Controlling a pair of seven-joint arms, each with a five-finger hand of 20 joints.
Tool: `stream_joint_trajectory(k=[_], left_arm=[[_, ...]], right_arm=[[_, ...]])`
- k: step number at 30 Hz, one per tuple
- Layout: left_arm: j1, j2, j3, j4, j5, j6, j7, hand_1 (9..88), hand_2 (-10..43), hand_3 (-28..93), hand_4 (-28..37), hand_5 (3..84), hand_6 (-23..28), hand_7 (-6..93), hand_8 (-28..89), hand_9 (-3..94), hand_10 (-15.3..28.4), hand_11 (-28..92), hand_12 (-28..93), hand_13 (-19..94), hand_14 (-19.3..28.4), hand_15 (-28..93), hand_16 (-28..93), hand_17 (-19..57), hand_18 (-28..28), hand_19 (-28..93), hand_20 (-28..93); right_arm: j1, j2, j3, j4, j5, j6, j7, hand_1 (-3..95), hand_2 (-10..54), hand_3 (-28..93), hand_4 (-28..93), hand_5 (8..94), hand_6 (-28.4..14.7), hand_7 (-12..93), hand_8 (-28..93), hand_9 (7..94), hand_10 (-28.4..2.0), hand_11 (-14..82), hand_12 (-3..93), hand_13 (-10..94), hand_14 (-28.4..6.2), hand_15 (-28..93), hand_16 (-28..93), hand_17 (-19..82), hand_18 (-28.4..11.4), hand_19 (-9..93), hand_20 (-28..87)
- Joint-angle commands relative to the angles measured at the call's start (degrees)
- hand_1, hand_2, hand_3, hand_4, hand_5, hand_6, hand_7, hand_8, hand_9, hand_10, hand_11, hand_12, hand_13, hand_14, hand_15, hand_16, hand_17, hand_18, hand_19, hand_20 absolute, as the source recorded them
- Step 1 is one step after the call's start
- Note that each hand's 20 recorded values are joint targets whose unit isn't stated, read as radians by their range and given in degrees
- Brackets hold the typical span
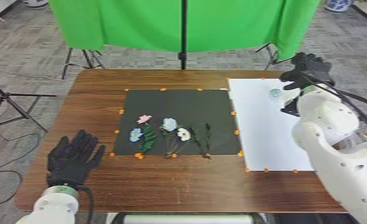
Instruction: Arrange flowers
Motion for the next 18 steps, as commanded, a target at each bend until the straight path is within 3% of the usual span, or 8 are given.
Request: stream_joint_trajectory(k=[1,3,6,9,11,15,17,18], left_arm=[[1.96,-0.67,1.19,2.05,-0.98,1.37,0.4,32.1,15.0,75,-28.3,48.6,7.4,29.7,-14,44.1,14.9,36,13,36,15.0,56,-7,-3.2,15.5,45,19],[1.62,-0.54,1.39,2.07,-1.07,1.06,0.38,32.2,15.0,75,-28.3,48.7,7.4,29.6,-14,44.0,14.9,36,13,36,14.9,56,-7,-3.1,15.5,45,19],[1.41,-0.47,1.73,2.04,-1.16,0.9,0.41,32.3,15.2,75,-28.3,48.6,7.3,29.8,-14,43.9,14.9,36,13,36,14.9,56,-7,-3.1,15.5,45,19],[0.92,-0.72,2.07,2.15,-1.27,2.77,0.09,32.2,15.1,75,-28.3,48.2,7.5,29.6,-14,43.6,14.9,36,13,35,14.9,56,-7,-3.1,15.5,45,19],[0.58,-0.84,2.38,2.39,-1.69,2.47,0.5,32.1,14.9,75,-28.3,47.5,7.5,29.7,-14,42.6,15.0,36,13,34,14.9,56,-7,-3.2,15.5,45,20],[-0.06,-1.04,3.14,2.69,-0.98,1.81,0.28,32.2,14.8,75,-28.3,47.3,7.6,30.0,-14,42.0,15.0,36,13,34,14.8,56,-7,-3.2,15.4,45,20],[-0.27,-0.97,3.31,2.49,-0.6,2.94,0.64,32.1,14.1,76,-28.3,47.5,7.6,30.1,-14,42.4,15.0,37,13,34,14.9,56,-7,-3.2,15.4,45,20],[-0.32,-0.89,3.31,2.64,-0.24,2.84,0.59,32.2,13.8,76,-28.3,47.7,7.6,30.1,-14,42.7,15.0,37,12,34,15.0,56,-7,-3.3,15.4,45,20]], right_arm=[[6.17,2.29,-3.19,9.18,2.04,-4.97,-1.09,50.2,-9.5,79,-27,44.5,-2.1,13,-10,36.9,-15.6,5.9,13.7,27,-19.7,32,14,14,-23.0,55,22],[7.22,2.4,-4.12,10.71,2.31,-7.21,-1.52,53.7,-9.5,79,-28,42.6,-0.1,12,-11,36.1,-13.0,5.3,12.4,26,-18.8,29,14,14,-22.6,54,21],[8.22,1.85,-4.94,13.31,3.15,-8.37,-1.43,55.4,-9.5,79,-28,41.3,0.5,12,-11,35.3,-12.2,4.6,11.7,26,-18.3,27,15,14,-22.3,53,21],[7.69,1.67,-7.23,16.32,0.27,-4.91,-2.46,55.7,-9.5,78,-28,41.5,0.7,12,-11,35.2,-12.1,4.5,11.6,27,-17.9,27,15,15,-22.3,52,20],[7.18,1.39,-8.29,18.03,-1.51,-4.71,-3.81,55.6,-9.5,76,-28,42.1,1.3,13,-11,35.7,-11.9,5.1,11.3,27,-17.7,25,15,16,-21.6,51,20],[7.54,-0.2,-7.94,20.3,1.38,-6.31,0.22,58.6,-9.5,66,-28,40.1,1.2,13,-12,34.4,-11.4,5.1,10.4,26,-17.0,23,14,17,-20.8,48,18],[7.84,-0.29,-8.06,21.29,2.65,-5.4,1.43,63.7,-9.5,55,-28,39.2,0.8,12,-11,33.0,-11.2,4.6,10.3,25,-17.3,21,14,18,-22.2,43,17],[8.09,-0.04,-8.51,21.93,1.88,-5.6,0.91,64.7,-9.5,52,-28,39.1,0.6,11,-11,32.3,-11.4,4.4,10.3,24,-17.6,20,14,18,-23.0,42,16]])
